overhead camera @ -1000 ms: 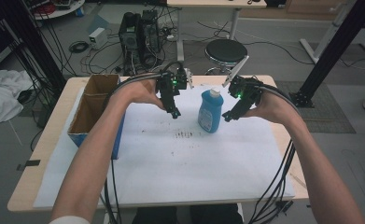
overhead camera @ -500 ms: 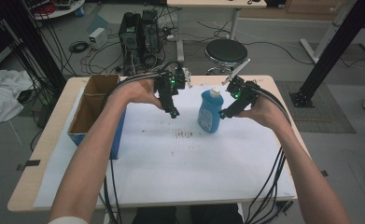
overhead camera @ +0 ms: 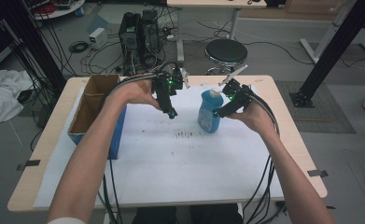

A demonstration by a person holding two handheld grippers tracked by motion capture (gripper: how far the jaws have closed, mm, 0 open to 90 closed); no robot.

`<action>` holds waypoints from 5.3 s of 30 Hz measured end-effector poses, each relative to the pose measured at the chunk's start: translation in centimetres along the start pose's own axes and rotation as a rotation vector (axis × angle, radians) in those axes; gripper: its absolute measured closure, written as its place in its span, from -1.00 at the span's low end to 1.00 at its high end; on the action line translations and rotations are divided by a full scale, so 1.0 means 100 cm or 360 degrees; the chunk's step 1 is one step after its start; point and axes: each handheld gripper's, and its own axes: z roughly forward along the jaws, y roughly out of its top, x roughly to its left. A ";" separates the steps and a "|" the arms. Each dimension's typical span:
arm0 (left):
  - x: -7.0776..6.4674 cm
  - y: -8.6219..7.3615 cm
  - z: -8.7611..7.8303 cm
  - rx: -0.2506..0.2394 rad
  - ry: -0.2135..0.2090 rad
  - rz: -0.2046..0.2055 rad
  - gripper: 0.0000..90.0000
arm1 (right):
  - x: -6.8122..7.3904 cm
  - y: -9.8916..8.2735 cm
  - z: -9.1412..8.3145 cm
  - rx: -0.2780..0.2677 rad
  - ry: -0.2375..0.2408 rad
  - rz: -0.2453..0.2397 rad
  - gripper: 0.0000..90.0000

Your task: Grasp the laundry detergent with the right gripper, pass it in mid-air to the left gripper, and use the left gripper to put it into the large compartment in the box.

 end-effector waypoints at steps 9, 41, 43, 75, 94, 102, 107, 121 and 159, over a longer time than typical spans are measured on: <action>0.001 -0.001 0.001 0.0000 -0.0002 -0.0003 -0.71 | 0.002 0.001 0.013 -0.0020 0.0004 0.0001 -0.73; 0.002 -0.011 0.006 -0.0009 -0.0007 -0.0020 -0.71 | 0.001 -0.004 0.047 -0.0070 0.0018 0.0148 -0.73; 0.002 -0.011 0.006 -0.0008 -0.0009 -0.0020 -0.71 | 0.001 -0.004 0.048 -0.0082 0.0013 0.0154 -0.73; 0.003 -0.012 0.011 -0.0012 -0.0021 -0.0020 -0.71 | 0.004 -0.007 0.047 -0.0152 0.0016 0.0132 -0.44; 0.001 -0.010 0.010 -0.0010 -0.0017 -0.0023 -0.71 | 0.006 -0.011 0.046 -0.0185 -0.0039 0.0133 -0.23; 0.001 -0.011 0.011 -0.0028 -0.0014 -0.0022 -0.71 | 0.007 -0.011 0.045 -0.0205 -0.0041 0.0128 -0.08; 0.001 -0.012 0.010 -0.0034 -0.0004 -0.0029 -0.71 | 0.007 -0.012 0.045 -0.0220 -0.0039 0.0136 -0.04; -0.001 -0.011 -0.006 -0.0139 0.0010 -0.0022 -0.71 | 0.007 -0.013 0.042 -0.0242 -0.0015 0.0018 0.01; -0.040 0.040 -0.023 -0.0154 -0.0125 0.0092 -0.71 | 0.047 0.001 0.003 -0.0403 0.0660 -0.0676 0.02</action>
